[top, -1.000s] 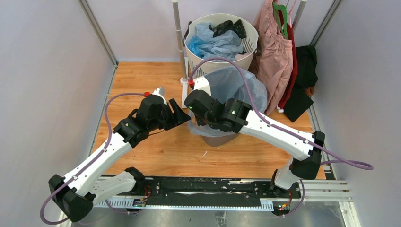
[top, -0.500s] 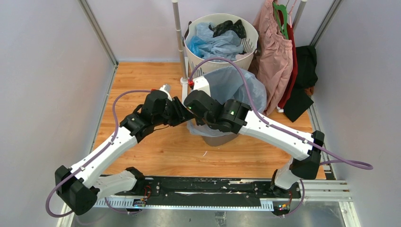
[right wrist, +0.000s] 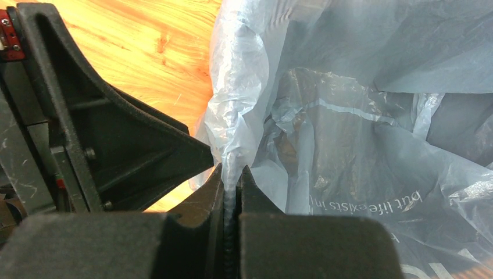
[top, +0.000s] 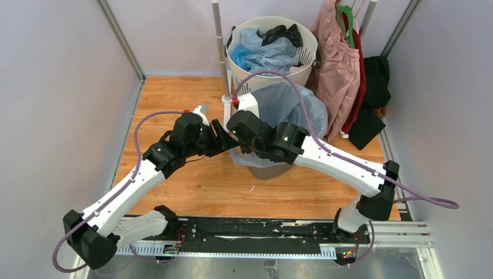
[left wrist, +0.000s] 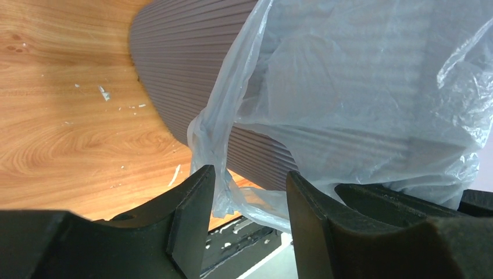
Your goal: Put the trash bags into the trash bin
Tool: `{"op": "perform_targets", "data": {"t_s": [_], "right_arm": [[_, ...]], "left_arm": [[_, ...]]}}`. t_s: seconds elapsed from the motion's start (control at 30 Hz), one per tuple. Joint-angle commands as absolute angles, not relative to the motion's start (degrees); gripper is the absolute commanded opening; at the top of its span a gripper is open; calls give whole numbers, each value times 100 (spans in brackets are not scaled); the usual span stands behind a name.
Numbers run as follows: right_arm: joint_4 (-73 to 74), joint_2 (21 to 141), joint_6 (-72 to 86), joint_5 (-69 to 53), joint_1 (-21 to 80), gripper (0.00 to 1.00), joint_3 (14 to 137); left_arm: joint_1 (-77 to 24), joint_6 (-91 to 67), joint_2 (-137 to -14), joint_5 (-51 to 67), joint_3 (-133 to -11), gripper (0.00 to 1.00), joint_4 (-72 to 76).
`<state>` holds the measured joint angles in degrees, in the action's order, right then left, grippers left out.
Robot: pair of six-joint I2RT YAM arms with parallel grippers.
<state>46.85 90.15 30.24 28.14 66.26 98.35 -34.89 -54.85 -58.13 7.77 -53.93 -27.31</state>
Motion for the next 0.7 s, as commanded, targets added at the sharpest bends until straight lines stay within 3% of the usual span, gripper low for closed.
{"op": "perform_targets", "data": {"t_s": [0.0,0.4,0.67], "right_arm": [[4930,9054,3393,2534,6552,0,9576],[4833,9030,3362,2479,6513,0,9570],[4754,9005,3339,2431,6504,0,9496]], "left_arm": [[-3461,-5350,-5700,851,-5222,53,-2796],[-3463,-5422,-5860,941,-4887,44,-2404],[-3454,-5432,-6160,1011,-4909,23,-2187]]}}
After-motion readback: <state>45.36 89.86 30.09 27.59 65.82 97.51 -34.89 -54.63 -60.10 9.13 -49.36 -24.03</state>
